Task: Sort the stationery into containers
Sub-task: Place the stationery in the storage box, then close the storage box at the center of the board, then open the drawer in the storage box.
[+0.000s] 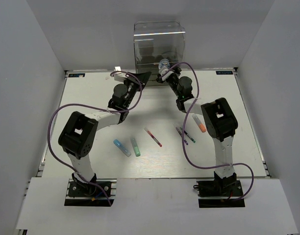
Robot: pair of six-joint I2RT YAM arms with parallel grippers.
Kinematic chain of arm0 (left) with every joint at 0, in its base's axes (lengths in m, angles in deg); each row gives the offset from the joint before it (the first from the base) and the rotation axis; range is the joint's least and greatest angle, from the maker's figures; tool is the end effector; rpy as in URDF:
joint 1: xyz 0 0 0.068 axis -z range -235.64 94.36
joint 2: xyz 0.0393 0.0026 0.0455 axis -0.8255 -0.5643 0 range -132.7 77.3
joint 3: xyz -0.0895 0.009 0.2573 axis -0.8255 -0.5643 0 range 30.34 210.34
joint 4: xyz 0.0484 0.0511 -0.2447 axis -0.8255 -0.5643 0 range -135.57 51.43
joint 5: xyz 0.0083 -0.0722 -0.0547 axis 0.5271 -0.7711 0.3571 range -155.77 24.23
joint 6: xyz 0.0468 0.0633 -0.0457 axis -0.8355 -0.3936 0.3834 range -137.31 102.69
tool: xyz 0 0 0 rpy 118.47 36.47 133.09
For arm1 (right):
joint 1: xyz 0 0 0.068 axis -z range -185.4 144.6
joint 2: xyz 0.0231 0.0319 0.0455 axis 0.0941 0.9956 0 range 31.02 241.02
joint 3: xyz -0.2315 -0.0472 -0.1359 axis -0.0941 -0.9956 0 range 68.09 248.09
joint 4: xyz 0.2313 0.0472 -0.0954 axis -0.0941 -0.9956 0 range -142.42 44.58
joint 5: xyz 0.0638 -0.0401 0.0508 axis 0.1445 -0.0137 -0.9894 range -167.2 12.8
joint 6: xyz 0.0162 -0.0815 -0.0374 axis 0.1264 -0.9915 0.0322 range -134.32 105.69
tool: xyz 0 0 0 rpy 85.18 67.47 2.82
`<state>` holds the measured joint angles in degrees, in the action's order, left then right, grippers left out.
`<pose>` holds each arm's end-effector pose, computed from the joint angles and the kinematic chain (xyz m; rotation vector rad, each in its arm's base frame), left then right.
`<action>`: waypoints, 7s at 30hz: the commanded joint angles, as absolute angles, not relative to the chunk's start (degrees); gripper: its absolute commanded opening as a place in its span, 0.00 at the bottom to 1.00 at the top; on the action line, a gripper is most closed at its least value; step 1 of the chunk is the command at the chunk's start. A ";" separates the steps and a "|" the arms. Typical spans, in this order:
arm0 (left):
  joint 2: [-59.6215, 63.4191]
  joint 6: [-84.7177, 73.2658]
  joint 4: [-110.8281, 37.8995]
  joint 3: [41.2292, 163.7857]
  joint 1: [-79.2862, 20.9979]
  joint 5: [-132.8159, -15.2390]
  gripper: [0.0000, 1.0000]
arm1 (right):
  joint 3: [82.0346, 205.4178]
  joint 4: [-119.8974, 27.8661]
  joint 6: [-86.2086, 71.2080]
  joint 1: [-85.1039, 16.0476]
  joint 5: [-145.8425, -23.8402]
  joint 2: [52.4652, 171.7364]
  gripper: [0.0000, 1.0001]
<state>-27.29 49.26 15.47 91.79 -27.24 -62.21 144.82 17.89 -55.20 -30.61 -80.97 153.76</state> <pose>0.4014 -0.2113 0.2794 -0.5496 1.4141 -1.3212 0.4675 0.2261 0.2522 -0.7407 1.0342 -0.1940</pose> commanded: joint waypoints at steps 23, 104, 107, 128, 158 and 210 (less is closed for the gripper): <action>-41.17 43.25 -3.42 112.86 -28.22 -53.39 0.38 | 145.88 29.11 -54.83 -30.36 -80.98 148.00 0.00; -36.87 41.58 9.86 118.76 -28.22 -51.88 0.48 | 163.54 10.04 -38.32 -29.75 -72.46 160.75 0.00; -36.87 41.58 9.86 118.76 -28.22 -51.88 0.48 | 163.89 8.46 -37.08 -29.83 -72.37 160.83 0.00; -36.34 41.58 10.39 116.56 -28.22 -51.88 0.48 | 141.48 14.61 -34.79 -29.04 -90.03 145.46 0.90; -37.03 47.20 2.74 100.29 -27.17 -58.29 0.54 | 110.19 -1.74 -31.10 -25.00 -103.31 117.68 0.48; -60.95 63.11 0.89 122.89 -28.75 -52.06 0.25 | 105.53 -7.98 -29.87 -19.38 -107.52 112.76 0.31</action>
<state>-60.97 61.26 0.04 122.45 -27.83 -55.46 105.78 -9.30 -29.73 -19.66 -106.39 114.83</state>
